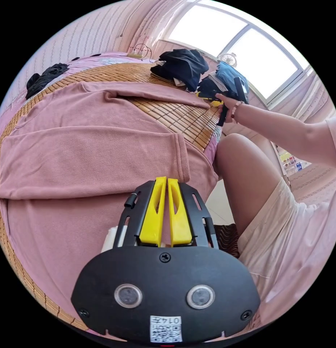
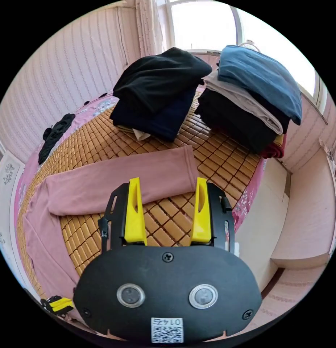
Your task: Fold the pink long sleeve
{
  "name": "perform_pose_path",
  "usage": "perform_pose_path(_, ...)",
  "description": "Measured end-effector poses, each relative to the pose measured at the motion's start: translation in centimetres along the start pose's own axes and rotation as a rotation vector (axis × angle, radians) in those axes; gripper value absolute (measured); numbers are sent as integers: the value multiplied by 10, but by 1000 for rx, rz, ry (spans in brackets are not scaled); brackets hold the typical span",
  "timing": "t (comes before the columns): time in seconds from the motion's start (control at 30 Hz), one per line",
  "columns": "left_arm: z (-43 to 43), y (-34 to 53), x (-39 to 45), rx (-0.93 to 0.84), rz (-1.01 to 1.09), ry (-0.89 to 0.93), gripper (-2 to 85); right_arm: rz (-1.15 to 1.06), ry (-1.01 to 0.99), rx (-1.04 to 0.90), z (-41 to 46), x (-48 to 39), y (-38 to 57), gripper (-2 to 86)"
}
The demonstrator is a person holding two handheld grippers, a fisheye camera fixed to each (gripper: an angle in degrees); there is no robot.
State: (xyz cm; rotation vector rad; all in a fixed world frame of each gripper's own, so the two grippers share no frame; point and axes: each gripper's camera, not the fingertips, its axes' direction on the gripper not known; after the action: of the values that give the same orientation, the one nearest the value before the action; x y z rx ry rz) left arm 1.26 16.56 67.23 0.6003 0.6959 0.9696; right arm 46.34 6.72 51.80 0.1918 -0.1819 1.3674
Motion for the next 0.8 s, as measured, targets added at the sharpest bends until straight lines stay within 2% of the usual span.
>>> perform_pose_path(0.07, 0, -1, -8, 6, -17, 27, -9, 26, 17, -64, 9, 14, 0, 167)
perform_pose_path(0.2, -1, -7, -21, -7, -44, 65, -10, 148, -127, -6, -17, 42, 3, 88)
perform_pose_path(0.37, -10, -15, -29, -15, -95, 67, -10, 45, -348, 39, -67, 40, 12, 58)
perform_pose_path(0.57, -64, 0, -54, 124, -203, 147, -9, -310, -936, 269, -198, -25, 3, 43)
perform_pose_path(0.63, -90, 11, -62, 186, -233, 116, -8, -536, -1189, 334, -261, -60, 17, 45)
perform_pose_path(0.67, -109, 20, -68, 230, -262, 86, -7, -606, -1250, 337, -276, -68, 24, 46)
perform_pose_path(0.73, -138, 39, -80, 285, -327, 40, -3, -904, -1476, 269, -324, -98, 68, 59)
perform_pose_path(0.8, -166, 62, -93, 336, -408, -9, 10, -1108, -1527, 129, -339, -117, 115, 89)
